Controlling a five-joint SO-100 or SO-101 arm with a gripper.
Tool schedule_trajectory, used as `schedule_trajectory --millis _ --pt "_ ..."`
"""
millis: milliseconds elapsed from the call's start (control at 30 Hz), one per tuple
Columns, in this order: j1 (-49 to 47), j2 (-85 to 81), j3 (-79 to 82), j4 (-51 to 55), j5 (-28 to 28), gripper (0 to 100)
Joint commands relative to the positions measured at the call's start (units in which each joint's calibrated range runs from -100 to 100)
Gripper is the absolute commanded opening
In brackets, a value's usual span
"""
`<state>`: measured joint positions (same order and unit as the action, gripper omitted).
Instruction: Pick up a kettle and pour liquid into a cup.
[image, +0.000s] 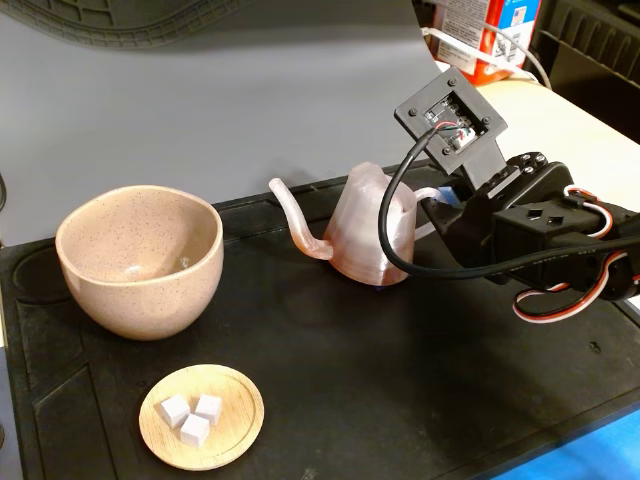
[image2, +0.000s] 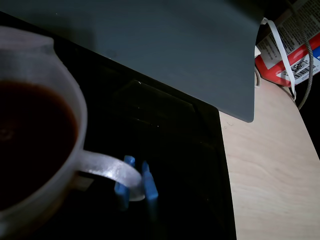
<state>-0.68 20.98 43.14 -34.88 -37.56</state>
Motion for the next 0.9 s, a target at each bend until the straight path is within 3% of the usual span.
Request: schedule_trajectory --millis 0,267,333,500,600,667,867 --pt "0.11 -0.33 -1.85 -1.22 -0.15 1" --pt "-0.65 -6.98 -1.39 -0.36 -0.46 1" --pt "-2.63 -10.05 -1.76 -0.27 -3.30 1" --pt "-3.39 -17.56 -3.30 11.66 -3.30 1" --pt "-4.76 -18.07 -5.93 11.75 -3.30 1" --pt "-7.12 -17.99 -14.01 20.66 -3.09 1" --pt "-7.65 -17.39 -16.37 21.26 -1.30 1"
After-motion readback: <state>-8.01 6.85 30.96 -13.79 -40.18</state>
